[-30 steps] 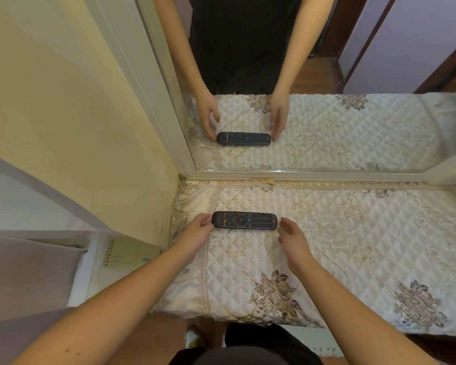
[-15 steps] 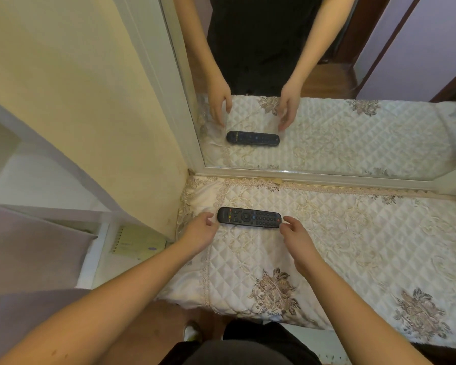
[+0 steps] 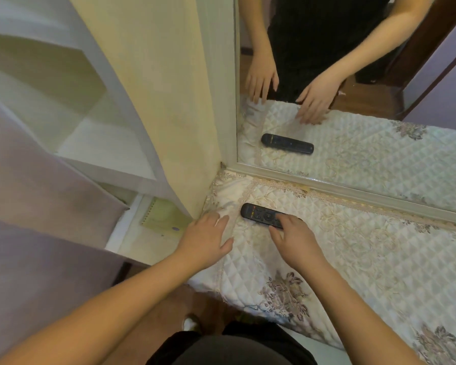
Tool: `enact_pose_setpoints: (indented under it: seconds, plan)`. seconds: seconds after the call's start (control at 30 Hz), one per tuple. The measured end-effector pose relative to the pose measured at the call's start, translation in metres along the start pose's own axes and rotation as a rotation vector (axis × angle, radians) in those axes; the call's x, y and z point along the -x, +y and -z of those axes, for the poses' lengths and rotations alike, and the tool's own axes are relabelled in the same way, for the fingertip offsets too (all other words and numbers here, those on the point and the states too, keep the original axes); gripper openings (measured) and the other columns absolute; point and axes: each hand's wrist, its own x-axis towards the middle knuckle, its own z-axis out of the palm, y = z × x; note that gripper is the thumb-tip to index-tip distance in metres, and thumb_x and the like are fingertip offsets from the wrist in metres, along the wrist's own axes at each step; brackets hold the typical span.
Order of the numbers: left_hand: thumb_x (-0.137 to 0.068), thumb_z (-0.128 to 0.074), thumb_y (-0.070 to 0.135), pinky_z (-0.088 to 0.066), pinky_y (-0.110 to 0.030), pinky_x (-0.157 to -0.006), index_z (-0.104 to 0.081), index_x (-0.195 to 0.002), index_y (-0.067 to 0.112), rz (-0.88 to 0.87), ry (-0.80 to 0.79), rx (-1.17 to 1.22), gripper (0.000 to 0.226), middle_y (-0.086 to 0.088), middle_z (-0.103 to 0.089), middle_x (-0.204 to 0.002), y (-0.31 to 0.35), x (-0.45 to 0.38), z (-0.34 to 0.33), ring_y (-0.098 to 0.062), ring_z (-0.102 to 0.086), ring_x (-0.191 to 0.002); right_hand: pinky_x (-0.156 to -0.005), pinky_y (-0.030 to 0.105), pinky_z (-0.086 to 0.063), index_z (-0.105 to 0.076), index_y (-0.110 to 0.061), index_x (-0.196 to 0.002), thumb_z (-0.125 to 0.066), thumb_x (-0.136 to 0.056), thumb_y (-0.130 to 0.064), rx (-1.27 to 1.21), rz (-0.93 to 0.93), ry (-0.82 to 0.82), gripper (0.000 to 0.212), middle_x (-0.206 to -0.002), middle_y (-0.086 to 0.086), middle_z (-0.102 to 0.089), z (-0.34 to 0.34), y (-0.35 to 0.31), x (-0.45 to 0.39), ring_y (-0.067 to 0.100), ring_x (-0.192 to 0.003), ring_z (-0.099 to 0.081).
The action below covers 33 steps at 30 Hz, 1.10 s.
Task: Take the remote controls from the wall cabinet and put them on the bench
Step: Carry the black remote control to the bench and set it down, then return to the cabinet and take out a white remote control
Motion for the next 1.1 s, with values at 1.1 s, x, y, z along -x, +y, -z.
enact_pose_setpoints:
  seconds: [1.1]
  plan:
    - [-0.092, -0.026, 0.063, -0.006, -0.058, -0.117, -0.032, -0.150, 0.027, 0.623, 0.273, 0.057, 0.069, -0.004, -0.027, -0.158, -0.145, 0.379, -0.070, -0.026, -0.017, -0.148, -0.102, 0.046, -0.041, -0.049, -0.016, -0.138, -0.030, -0.093, -0.049, 0.500, 0.766, -0.031, 0.059, -0.141, 0.012, -0.052, -0.131, -0.309, 0.156, 0.035, -0.126, -0.050]
